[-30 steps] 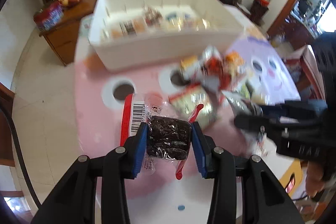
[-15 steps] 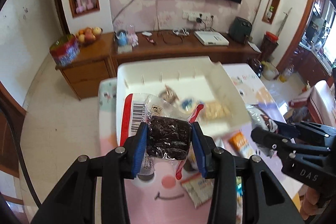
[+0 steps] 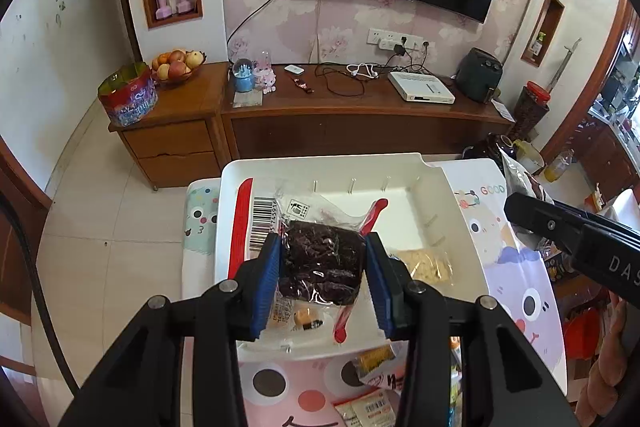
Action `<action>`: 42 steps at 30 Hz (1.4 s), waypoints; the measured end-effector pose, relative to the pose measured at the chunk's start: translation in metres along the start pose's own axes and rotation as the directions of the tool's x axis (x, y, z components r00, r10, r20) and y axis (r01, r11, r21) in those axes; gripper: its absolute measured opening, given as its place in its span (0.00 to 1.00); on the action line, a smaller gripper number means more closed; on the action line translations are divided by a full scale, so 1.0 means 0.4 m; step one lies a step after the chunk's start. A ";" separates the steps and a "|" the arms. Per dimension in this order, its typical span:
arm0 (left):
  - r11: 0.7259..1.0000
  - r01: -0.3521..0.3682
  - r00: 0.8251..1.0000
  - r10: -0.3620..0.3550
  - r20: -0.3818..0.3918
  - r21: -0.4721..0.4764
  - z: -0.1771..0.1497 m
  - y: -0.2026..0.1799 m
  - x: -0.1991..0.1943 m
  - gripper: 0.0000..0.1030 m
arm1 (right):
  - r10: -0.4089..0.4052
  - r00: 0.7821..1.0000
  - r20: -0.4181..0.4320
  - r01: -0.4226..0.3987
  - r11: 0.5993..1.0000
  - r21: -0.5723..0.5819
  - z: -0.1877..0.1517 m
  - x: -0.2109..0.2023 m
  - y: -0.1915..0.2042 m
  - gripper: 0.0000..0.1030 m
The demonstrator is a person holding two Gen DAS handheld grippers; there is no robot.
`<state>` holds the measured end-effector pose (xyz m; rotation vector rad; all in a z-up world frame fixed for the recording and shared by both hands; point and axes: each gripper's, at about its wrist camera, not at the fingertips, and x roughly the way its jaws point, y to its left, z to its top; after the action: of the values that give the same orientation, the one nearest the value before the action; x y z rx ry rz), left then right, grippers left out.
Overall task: Organize snacks
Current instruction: 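Carry the dark chocolate bag in the left tool over the white bin, then open the left tool over the bin while the right tool releases the wafer bag there, then withdraw both tools from the bin back over the remaining snacks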
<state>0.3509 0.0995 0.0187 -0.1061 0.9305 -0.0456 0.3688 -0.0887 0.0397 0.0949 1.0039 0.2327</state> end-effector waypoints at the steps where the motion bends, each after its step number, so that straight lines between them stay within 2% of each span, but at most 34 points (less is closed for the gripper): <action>1: 1.000 -0.002 1.000 0.002 -0.002 0.000 0.004 -0.002 0.010 0.39 | -0.001 1.000 -0.005 0.001 1.000 -0.002 0.007 0.012 0.000 0.34; 8: 0.999 -0.035 0.999 0.036 -0.032 0.018 0.012 -0.023 0.069 0.39 | -0.021 0.999 -0.041 0.019 0.999 -0.034 0.019 0.073 0.014 0.34; 12: 0.996 -0.078 0.996 0.079 -0.038 0.031 0.011 -0.030 0.091 0.41 | -0.012 0.997 -0.072 0.009 0.999 -0.041 0.018 0.102 0.016 0.35; 13: 0.996 -0.088 0.995 0.089 -0.040 0.035 0.012 -0.030 0.095 0.56 | -0.013 0.997 -0.077 0.010 0.999 -0.044 0.016 0.106 0.016 0.35; 14: 0.995 -0.096 0.994 0.098 -0.049 0.041 0.010 -0.032 0.102 0.82 | -0.015 0.997 -0.081 0.012 0.999 -0.046 0.015 0.108 0.019 0.36; 15: 0.994 -0.098 0.994 0.100 -0.051 0.043 0.011 -0.033 0.104 0.90 | -0.018 0.996 -0.085 0.013 0.999 -0.048 0.013 0.111 0.019 0.36; 16: 0.994 -0.104 0.993 0.106 -0.045 0.044 0.008 -0.034 0.102 0.93 | -0.021 0.996 -0.087 0.017 0.999 -0.048 0.011 0.113 0.017 0.40; 17: 0.993 -0.110 0.993 0.112 -0.039 0.045 0.006 -0.035 0.101 0.93 | -0.023 0.996 -0.087 0.019 0.999 -0.043 0.010 0.113 0.015 0.44; 20: 0.991 -0.121 0.991 0.123 -0.049 0.051 -0.001 -0.038 0.102 0.93 | -0.013 0.996 -0.086 0.012 1.000 -0.020 0.007 0.108 0.005 0.50; 42: 0.991 -0.119 0.992 0.120 -0.026 0.055 -0.056 -0.052 0.012 0.93 | -0.016 0.998 -0.067 0.013 0.999 -0.037 -0.061 0.016 0.002 0.50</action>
<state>0.3361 0.0767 0.0039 -0.0003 0.9627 0.0391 0.3513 -0.0872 0.0215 0.0469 1.0660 0.2420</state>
